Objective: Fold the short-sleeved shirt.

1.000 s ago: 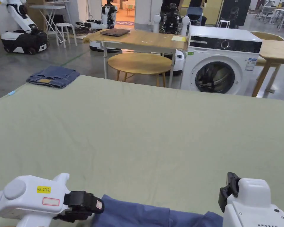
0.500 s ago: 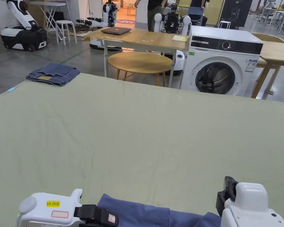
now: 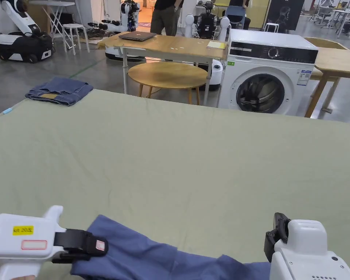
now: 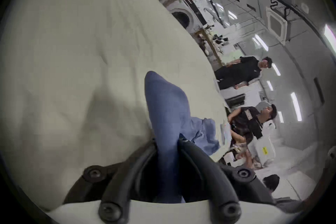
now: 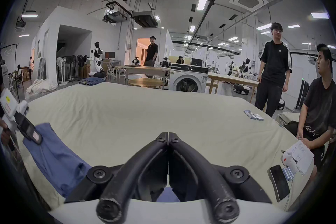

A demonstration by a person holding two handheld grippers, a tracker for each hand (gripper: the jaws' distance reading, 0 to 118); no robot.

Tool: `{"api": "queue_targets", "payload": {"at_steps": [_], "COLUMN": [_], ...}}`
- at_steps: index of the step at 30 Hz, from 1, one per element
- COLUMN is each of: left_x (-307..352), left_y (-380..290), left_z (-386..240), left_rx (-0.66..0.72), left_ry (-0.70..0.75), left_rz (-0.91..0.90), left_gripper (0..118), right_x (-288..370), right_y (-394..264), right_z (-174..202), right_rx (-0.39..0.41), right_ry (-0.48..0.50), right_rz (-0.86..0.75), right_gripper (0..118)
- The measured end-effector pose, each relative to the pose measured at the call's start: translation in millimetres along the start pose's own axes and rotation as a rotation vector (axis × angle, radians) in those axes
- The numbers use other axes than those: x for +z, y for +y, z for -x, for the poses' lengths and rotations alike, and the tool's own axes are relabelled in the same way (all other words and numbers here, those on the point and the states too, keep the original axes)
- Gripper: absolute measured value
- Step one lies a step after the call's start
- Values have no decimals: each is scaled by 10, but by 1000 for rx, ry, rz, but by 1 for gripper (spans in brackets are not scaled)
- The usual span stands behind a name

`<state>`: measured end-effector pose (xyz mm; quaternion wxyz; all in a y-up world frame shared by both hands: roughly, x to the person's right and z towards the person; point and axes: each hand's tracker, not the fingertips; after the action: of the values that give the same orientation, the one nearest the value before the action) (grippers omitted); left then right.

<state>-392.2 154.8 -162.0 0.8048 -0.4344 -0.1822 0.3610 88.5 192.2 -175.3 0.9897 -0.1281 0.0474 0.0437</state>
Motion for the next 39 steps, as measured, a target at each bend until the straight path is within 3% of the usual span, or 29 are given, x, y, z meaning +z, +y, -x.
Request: {"api": "queue_targets", "payload": {"at_steps": [4, 8, 16, 24, 35, 39], "left_x": [362, 321, -114, -958, -2216, -2300], "left_y": [80, 41, -58, -215, -675, -695], "left_z": [-294, -680, -1325, -1877, -1952, -1869], "left_rx": [-64, -127, -258, -390, -335, -260], "left_ry": [120, 170, 158, 164, 249, 246], "left_rz": [-31, -11, 71, 207, 365, 356], "left_gripper": [3, 3, 3, 3, 3, 18], "right_x": [-7, -22, 12, 79, 94, 91], "right_y": [12, 16, -3, -38, -77, -81], "right_z": [24, 46, 6, -112, -209, -201], "right_rx": [-4, -8, -12, -17, -37, -41], "right_ry": [10, 19, 17, -10, -41, -38], "right_rz": [-6, -5, -3, 9, 30, 38], "right_gripper": [0, 0, 0, 0, 0, 0]}}
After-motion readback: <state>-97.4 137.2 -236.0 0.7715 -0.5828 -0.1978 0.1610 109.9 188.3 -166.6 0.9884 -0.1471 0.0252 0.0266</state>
